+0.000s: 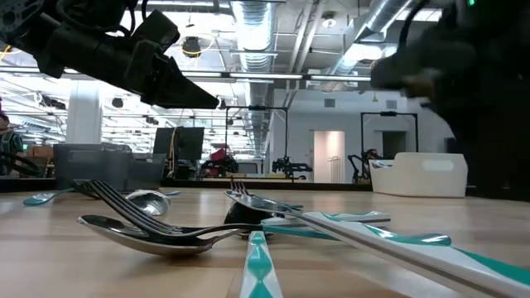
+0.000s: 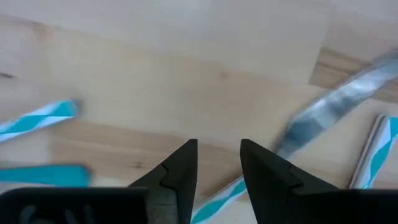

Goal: Sort silverware by color (type)
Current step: Put the blue patterned knife into the bottom left white bin

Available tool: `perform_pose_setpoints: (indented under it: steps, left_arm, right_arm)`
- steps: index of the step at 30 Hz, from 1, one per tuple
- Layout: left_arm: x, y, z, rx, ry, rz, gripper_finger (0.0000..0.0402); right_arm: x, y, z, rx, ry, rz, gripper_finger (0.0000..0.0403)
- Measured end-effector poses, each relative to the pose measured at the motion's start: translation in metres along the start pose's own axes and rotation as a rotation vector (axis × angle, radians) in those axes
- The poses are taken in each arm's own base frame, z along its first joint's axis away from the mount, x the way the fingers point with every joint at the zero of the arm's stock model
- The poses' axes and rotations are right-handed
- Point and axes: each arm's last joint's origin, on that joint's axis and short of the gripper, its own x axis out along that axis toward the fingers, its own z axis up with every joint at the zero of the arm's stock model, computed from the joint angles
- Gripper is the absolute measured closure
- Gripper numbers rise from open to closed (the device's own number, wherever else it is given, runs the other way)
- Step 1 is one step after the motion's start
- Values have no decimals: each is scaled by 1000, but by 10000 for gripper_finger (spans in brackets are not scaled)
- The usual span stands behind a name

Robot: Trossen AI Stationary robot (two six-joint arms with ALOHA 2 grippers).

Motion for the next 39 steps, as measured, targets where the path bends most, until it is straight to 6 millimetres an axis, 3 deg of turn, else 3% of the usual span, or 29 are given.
perform_pose_setpoints:
  steps: [6, 16, 29, 39]
  left_arm:
    - [0, 0, 0, 1, 3, 8, 242]
    - [0, 0, 0, 0, 2, 8, 242]
    - [0, 1, -4, 0, 43, 35, 242]
    - [0, 2, -9, -12, 84, 77, 242]
  right_arm:
    - [-17, -8, -9, 9, 16, 39, 253]
    - [-14, -17, -30, 37, 81, 4, 253]
    - [9, -19, -27, 77, 98, 58, 253]
    - [24, -19, -6, -31, 96, 55, 253]
